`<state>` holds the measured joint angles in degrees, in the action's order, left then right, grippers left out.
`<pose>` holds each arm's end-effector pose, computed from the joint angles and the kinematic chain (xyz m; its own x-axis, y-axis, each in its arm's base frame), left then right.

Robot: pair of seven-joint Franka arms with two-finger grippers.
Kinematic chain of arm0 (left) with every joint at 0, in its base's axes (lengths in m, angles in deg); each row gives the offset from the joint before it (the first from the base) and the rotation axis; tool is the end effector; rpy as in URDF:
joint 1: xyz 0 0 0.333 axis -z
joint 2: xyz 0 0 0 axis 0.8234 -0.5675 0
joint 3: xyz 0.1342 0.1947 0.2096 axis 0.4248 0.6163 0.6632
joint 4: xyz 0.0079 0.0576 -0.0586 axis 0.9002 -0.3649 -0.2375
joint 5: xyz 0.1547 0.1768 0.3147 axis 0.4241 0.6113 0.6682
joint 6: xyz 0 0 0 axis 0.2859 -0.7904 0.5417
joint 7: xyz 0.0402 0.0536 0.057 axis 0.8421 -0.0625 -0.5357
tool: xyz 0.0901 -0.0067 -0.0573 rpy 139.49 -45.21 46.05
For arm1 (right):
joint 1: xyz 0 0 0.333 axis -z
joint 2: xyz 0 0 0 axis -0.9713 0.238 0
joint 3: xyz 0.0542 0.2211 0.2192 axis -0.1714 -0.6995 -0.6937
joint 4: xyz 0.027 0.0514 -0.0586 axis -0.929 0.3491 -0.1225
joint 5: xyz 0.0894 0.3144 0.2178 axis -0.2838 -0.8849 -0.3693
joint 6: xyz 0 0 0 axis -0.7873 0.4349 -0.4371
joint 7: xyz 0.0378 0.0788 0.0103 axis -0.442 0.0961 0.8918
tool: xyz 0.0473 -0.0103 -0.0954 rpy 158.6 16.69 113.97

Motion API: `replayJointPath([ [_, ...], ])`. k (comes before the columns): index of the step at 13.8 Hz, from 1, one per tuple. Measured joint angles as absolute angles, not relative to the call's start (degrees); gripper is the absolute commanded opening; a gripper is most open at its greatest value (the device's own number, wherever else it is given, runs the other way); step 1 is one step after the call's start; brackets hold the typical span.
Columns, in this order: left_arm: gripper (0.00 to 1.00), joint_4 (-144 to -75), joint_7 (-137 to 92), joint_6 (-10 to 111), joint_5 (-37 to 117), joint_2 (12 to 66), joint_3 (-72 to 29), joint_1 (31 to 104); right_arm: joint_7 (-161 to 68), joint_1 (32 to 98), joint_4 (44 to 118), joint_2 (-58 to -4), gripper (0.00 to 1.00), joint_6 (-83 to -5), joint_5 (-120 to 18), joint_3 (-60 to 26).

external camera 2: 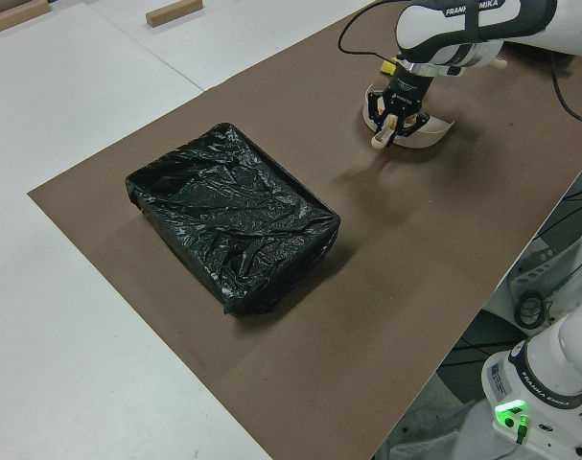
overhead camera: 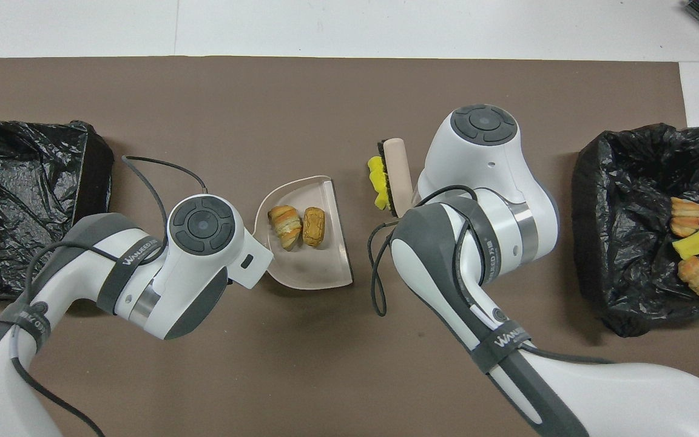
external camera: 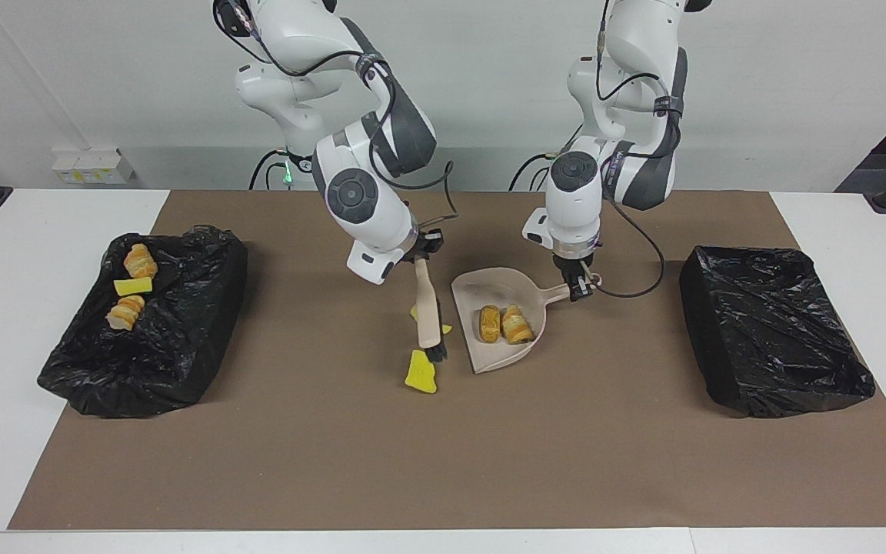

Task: Sweep and dump trash in bin

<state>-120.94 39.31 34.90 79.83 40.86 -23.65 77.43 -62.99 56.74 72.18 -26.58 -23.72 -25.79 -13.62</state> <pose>0.4987 -0.2431 0.3495 0.1421 -0.9678 -0.2077 -0.9896 -0.1344 -0.0507 0.5672 0.2501 0.3941 0.9236 0.2267 -0.3092 0.2187 -0.9739 -0.0608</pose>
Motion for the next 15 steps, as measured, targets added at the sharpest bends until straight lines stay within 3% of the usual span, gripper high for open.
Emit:
replayJointPath([
  [4,0.00,-120.9,39.3,34.9,79.8,40.9,-23.7,77.4,-63.0,58.9,72.5,-22.4,0.00,-26.7,-17.0,-13.6],
  [7,0.00,-120.9,39.3,34.9,79.8,40.9,-23.6,77.4,-63.0,56.4,72.4,-18.6,0.00,-28.6,-16.7,-14.0],
  [15,0.00,-121.0,39.2,34.9,79.8,40.9,-23.6,77.1,-63.1,46.9,72.8,-18.7,0.00,-28.5,-32.4,-16.4],
])
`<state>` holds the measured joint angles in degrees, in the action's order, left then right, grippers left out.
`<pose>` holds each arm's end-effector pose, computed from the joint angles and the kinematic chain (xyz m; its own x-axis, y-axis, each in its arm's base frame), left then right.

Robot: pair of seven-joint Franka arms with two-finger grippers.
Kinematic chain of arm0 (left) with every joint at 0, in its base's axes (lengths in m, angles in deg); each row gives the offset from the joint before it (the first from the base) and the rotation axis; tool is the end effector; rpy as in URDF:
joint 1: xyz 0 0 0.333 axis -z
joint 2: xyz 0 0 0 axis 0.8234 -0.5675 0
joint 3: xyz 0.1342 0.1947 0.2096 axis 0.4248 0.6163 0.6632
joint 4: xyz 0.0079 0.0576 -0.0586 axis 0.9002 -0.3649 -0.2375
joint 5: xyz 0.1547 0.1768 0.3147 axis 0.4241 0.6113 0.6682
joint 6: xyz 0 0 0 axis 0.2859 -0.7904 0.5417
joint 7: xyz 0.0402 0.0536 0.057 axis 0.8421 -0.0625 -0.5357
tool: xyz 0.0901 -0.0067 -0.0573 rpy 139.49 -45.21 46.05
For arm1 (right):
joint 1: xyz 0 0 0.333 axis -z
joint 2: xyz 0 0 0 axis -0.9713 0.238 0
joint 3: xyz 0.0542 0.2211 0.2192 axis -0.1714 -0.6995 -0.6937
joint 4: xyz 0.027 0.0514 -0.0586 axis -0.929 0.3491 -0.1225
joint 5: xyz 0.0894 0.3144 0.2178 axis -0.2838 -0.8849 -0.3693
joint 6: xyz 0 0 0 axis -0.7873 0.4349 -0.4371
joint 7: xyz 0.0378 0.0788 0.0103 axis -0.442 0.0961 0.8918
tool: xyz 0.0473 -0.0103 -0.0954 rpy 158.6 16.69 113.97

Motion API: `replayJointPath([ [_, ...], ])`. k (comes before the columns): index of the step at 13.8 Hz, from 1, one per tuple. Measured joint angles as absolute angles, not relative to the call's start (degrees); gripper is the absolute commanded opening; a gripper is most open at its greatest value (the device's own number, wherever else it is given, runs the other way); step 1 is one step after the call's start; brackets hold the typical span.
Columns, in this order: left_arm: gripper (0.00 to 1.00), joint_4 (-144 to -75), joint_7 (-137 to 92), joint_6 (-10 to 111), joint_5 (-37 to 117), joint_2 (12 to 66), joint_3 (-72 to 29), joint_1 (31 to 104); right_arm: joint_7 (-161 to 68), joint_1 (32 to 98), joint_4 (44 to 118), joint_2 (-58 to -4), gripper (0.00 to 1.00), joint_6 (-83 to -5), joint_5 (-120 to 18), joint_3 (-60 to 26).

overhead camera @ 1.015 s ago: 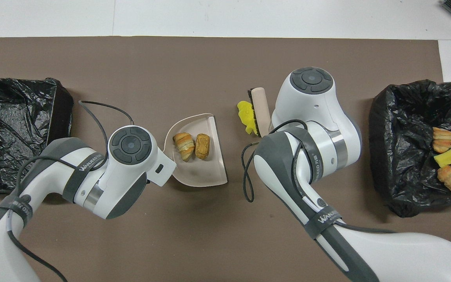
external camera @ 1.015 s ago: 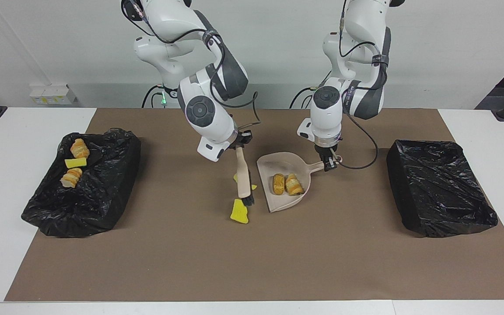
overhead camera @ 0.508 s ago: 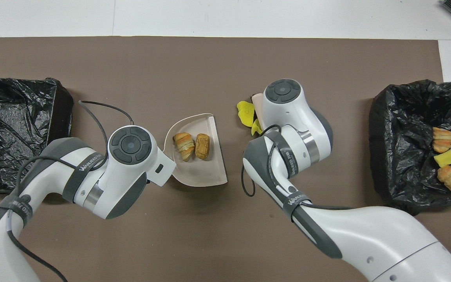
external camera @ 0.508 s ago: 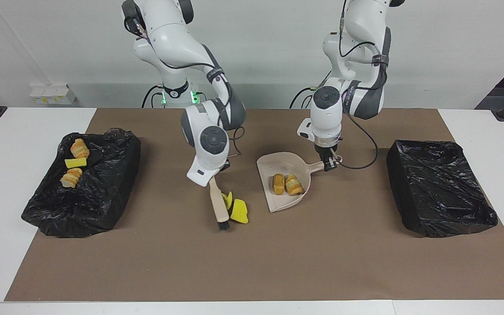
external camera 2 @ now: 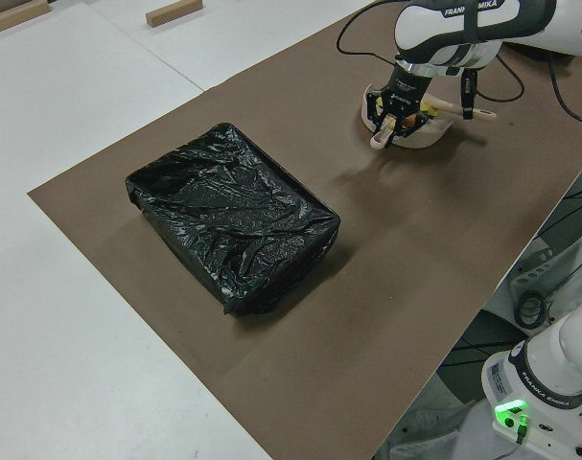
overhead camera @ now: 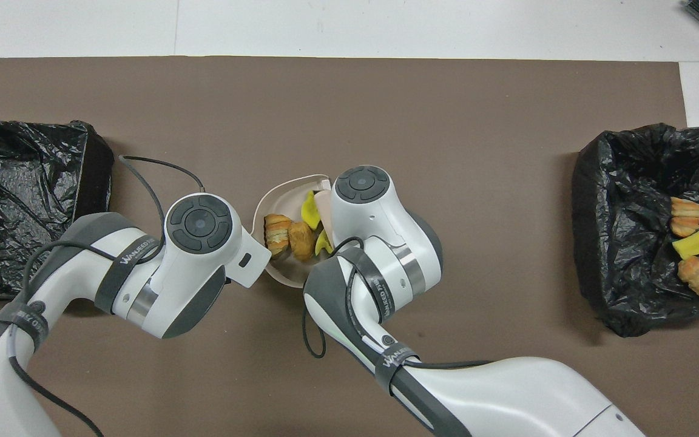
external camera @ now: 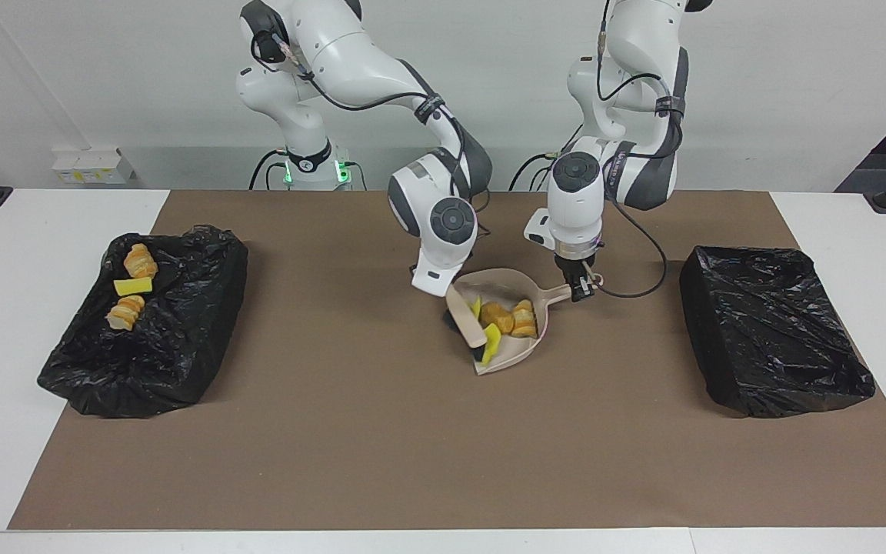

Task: Sweep and dump trash in bin
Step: 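Sweep the sponges into the dustpan with the right gripper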

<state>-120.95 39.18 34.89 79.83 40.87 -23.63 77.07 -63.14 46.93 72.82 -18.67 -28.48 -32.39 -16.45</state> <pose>0.5002 -0.2398 0.3495 0.1508 -0.9665 -0.2077 -0.9884 -0.1432 -0.0511 0.5045 0.3797 0.3102 0.8367 0.3823 -0.3921 0.3435 -0.9240 -0.1679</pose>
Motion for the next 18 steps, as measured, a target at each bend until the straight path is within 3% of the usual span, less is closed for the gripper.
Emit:
replayJointPath([
  [3,0.00,-121.0,39.2,34.9,79.8,40.9,-23.6,76.8,-63.1,46.9,72.9,-19.0,0.00,-28.2,-38.8,-16.8],
  [9,0.00,-121.0,39.2,34.9,79.8,40.9,-23.6,76.7,-64.7,51.3,73.0,-20.4,0.00,-20.7,-36.0,-16.5],
  [18,0.00,-121.0,40.9,34.9,79.8,40.9,-23.6,75.7,-76.1,49.8,73.1,-22.2,0.00,-20.3,-34.7,-16.9],
])
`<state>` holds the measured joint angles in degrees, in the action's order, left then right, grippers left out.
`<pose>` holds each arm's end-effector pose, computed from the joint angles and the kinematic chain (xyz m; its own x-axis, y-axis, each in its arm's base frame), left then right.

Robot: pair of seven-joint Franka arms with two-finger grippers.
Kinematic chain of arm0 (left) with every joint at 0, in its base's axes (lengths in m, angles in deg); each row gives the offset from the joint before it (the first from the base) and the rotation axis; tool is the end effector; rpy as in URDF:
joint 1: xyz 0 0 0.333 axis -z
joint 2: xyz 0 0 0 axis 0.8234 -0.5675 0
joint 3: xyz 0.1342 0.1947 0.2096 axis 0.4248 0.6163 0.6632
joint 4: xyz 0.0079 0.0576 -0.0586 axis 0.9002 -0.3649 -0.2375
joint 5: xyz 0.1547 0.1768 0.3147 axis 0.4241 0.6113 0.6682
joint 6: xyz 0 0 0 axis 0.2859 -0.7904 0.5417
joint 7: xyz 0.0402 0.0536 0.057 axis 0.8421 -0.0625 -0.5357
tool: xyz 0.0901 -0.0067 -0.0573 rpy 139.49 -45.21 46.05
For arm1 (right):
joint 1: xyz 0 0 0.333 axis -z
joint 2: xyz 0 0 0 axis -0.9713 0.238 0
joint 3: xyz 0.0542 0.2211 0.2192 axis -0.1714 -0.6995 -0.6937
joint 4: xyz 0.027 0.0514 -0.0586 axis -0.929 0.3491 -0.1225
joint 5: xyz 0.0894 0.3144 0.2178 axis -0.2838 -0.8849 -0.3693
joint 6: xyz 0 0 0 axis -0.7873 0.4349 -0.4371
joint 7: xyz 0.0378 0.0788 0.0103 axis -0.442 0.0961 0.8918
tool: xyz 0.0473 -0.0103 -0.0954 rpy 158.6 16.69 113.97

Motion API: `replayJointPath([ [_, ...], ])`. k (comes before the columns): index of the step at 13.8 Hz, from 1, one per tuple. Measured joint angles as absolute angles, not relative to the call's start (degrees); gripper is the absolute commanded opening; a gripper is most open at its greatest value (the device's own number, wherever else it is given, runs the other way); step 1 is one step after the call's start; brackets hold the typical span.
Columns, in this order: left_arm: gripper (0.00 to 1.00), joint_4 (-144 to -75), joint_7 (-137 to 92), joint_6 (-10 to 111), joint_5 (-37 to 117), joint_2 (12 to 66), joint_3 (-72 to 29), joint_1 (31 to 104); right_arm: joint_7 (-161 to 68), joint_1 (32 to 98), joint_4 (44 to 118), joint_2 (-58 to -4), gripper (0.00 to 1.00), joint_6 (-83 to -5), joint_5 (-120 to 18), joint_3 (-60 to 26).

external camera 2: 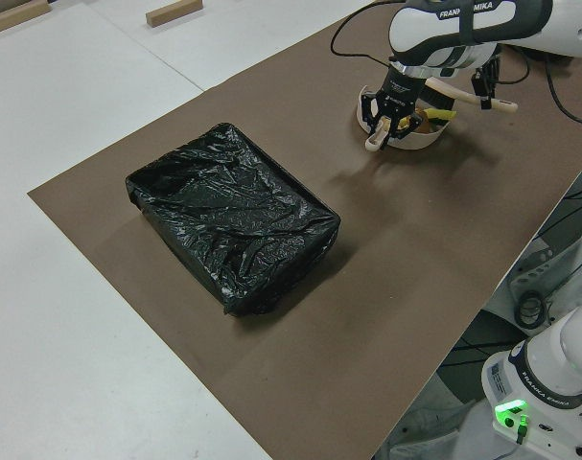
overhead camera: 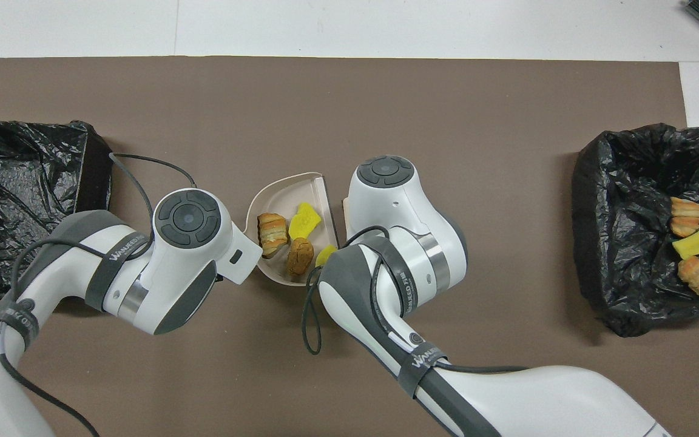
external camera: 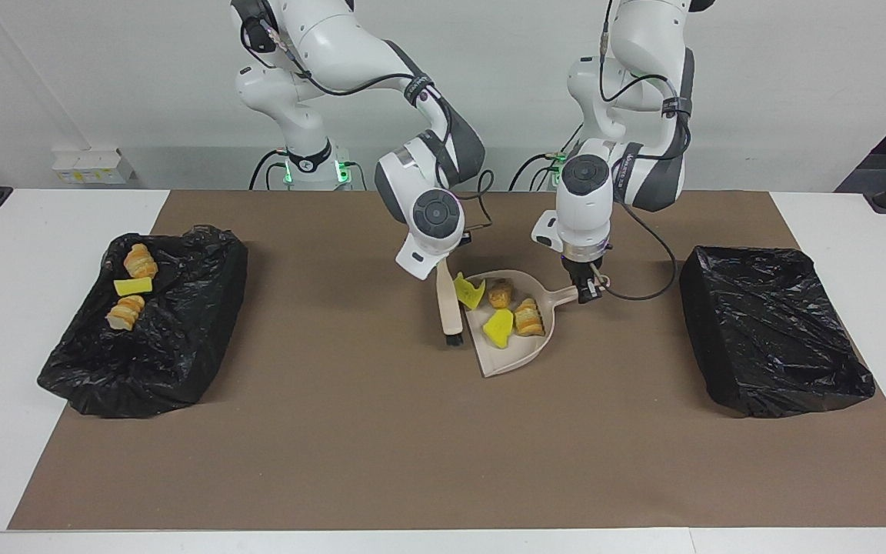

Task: Sweep and dump trash in bin
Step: 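Sweep the sponges into the dustpan with the right gripper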

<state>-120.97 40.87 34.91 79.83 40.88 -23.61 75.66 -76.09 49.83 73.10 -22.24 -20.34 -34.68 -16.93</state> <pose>0.5060 -0.2272 0.3494 0.1457 -0.9670 -0.2091 -0.9892 -0.1393 -0.0451 0.5004 0.3533 0.3429 0.8537 0.1379 -0.5021 0.1116 -0.9903 -0.0822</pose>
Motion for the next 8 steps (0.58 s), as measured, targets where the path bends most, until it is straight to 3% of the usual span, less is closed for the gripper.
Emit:
replayJointPath([
  [4,0.00,-121.0,41.6,34.9,79.8,40.9,-23.6,75.5,-76.6,49.6,72.5,-23.1,0.00,-20.3,-35.1,-17.4],
  [8,0.00,-121.0,41.9,34.9,79.9,40.9,-23.6,75.5,-76.9,49.6,72.2,-27.3,0.00,-17.8,-39.3,-17.8],
])
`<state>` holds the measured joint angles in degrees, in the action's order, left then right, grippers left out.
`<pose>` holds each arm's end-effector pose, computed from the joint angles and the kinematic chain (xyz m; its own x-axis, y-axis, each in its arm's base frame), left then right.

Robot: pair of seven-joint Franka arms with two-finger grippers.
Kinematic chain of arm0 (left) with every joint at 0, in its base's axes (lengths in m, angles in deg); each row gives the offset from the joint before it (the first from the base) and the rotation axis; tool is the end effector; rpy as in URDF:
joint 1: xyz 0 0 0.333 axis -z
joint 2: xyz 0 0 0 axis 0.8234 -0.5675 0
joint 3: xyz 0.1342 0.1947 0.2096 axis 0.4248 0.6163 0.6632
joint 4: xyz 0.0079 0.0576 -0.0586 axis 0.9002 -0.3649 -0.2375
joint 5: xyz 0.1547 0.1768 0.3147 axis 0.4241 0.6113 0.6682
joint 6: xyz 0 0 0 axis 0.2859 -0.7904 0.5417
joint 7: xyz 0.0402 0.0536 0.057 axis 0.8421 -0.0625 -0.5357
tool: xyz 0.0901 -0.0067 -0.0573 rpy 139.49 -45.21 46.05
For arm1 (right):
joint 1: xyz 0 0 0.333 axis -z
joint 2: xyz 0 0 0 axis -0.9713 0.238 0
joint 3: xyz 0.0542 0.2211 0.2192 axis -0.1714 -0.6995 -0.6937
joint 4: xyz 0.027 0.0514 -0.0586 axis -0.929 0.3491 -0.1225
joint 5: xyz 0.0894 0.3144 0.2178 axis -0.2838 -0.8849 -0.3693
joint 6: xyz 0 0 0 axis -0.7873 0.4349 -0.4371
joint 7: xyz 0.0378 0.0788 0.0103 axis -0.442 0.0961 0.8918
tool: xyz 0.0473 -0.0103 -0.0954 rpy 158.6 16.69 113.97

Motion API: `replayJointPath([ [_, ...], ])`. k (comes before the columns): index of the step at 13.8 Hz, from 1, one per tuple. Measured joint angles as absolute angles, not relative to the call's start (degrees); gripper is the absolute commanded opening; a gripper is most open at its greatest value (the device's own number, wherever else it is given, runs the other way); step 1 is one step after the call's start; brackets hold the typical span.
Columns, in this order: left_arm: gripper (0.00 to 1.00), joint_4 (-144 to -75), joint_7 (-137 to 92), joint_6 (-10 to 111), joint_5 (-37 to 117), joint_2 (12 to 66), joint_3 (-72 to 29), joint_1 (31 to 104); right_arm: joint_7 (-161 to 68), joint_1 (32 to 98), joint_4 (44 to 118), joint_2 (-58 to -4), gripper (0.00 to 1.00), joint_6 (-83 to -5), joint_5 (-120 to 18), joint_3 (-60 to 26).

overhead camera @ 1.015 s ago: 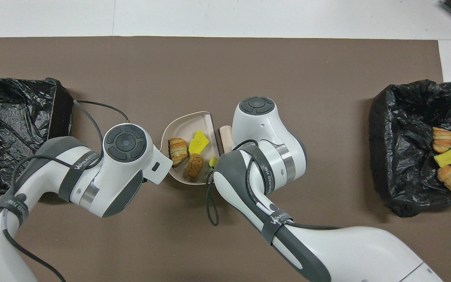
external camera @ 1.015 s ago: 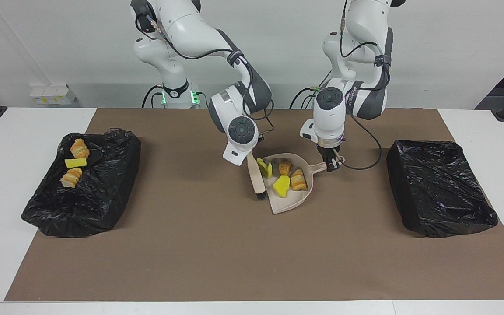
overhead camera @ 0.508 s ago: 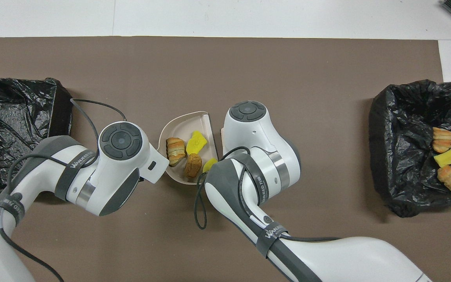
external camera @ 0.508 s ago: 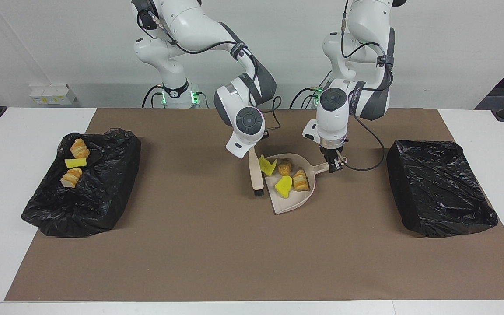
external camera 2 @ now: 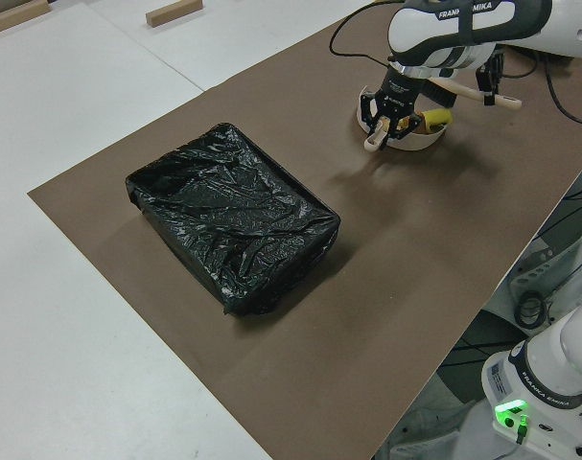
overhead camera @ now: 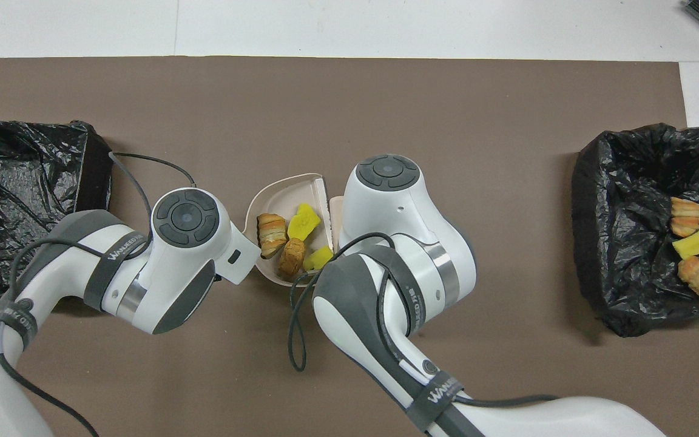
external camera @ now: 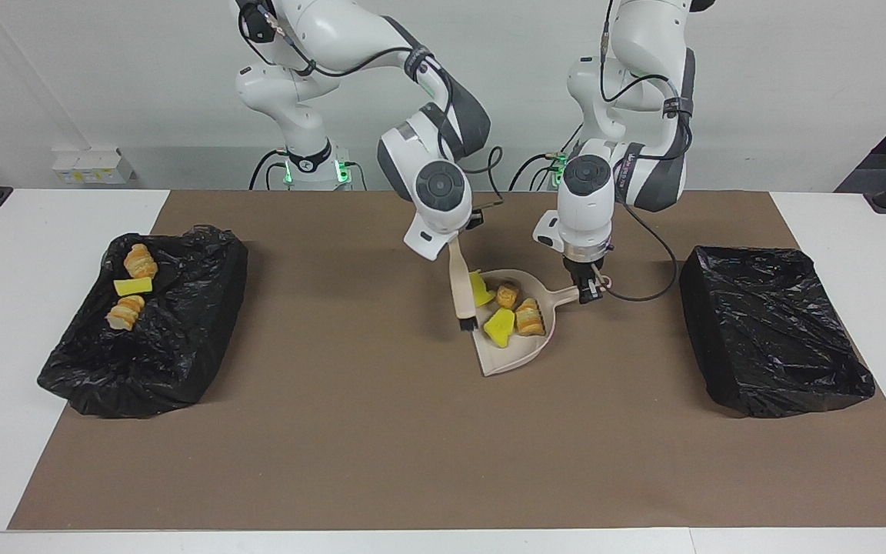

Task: Sweep and dump trash in bin

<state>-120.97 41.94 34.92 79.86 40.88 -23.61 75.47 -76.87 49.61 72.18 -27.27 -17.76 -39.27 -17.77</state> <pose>0.5067 -0.2255 0.3495 0.1301 -0.9690 -0.2101 -0.9914 -0.1241 -0.0415 0.4852 0.3668 0.4040 0.8607 0.1657 -0.4813 0.0960 -0.9814 -0.1661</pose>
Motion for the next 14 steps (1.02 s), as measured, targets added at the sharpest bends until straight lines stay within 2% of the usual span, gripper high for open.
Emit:
replayJointPath([
  [3,0.00,-121.0,42.8,34.9,79.9,40.9,-23.6,75.3,-77.3,49.6,72.2,-30.3,0.00,-15.5,-39.6,-17.8],
  [6,0.00,-120.9,44.5,34.9,79.9,40.9,-23.6,74.7,-79.3,49.6,72.4,-30.9,0.00,-15.3,-39.6,-18.0],
  [10,0.00,-120.8,46.0,34.9,79.9,40.9,-23.6,73.9,-81.5,49.1,77.2,-32.1,0.00,-15.3,-39.6,-18.1],
  [14,0.00,-120.5,49.1,34.9,80.0,41.9,-23.4,71.5,-87.2,41.8,82.5,-32.3,0.00,-20.1,-39.6,-18.4],
])
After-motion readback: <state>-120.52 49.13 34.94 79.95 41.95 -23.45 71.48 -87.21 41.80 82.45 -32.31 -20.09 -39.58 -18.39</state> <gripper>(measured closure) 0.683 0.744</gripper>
